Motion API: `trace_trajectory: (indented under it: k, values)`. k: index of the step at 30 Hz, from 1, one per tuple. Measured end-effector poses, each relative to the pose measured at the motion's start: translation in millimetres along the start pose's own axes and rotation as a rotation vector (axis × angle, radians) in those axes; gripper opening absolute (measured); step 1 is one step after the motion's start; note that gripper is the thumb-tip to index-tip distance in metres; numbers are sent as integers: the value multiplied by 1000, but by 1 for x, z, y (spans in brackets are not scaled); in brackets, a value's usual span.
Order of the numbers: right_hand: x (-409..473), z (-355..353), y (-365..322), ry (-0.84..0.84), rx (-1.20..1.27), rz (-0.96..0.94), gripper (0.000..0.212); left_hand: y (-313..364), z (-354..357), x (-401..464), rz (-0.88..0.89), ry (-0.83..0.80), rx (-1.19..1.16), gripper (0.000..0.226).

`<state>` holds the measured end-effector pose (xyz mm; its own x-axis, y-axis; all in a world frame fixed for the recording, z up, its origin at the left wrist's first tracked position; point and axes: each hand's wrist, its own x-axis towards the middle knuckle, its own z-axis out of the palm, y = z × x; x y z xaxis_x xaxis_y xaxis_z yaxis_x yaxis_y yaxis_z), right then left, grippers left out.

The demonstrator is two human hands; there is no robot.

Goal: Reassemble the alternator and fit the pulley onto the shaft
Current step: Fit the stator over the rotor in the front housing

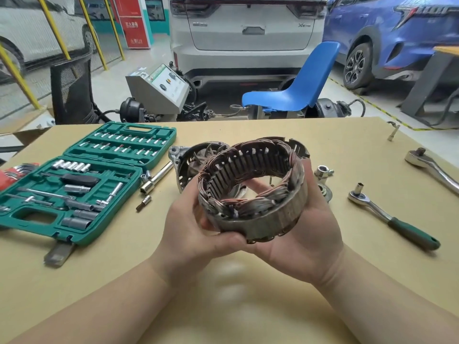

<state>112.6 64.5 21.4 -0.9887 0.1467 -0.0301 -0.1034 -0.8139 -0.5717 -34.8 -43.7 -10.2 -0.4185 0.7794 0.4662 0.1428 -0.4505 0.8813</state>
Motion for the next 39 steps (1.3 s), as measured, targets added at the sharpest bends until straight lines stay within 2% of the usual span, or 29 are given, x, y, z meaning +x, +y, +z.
trace_trajectory:
  k: [2,6,8,11,16,22,26,30,34,36,39]
  values:
    - [3,2,-1,-33,26,24,98,7,2,1,-32,-2,-24,108]
    - [2,7,-1,-53,-16,-30,96,12,-4,4,102,9,28,125]
    - [3,8,1,-42,-143,-119,92,17,-7,7,137,-18,110,123]
    - [2,8,3,80,-464,-273,89,19,-13,9,150,-108,152,122]
    - [-5,23,0,268,-842,-432,102,24,-23,11,148,-217,167,123]
    - [-7,25,-12,226,-1031,-405,90,34,-25,11,51,-113,-79,113]
    - [-15,32,-16,231,-1288,-398,96,41,-26,14,-92,-22,-337,121]
    - [-13,47,-14,263,-1595,-577,102,44,-29,21,-250,-7,-561,135]
    - [-2,61,-12,225,-1758,-680,113,49,-26,20,-280,-123,-574,122]
    - [5,61,-12,211,-1744,-681,116,51,-24,20,-253,-86,-562,120]
    - [11,56,-17,157,-1597,-664,118,53,-22,16,-188,-1,-486,124]
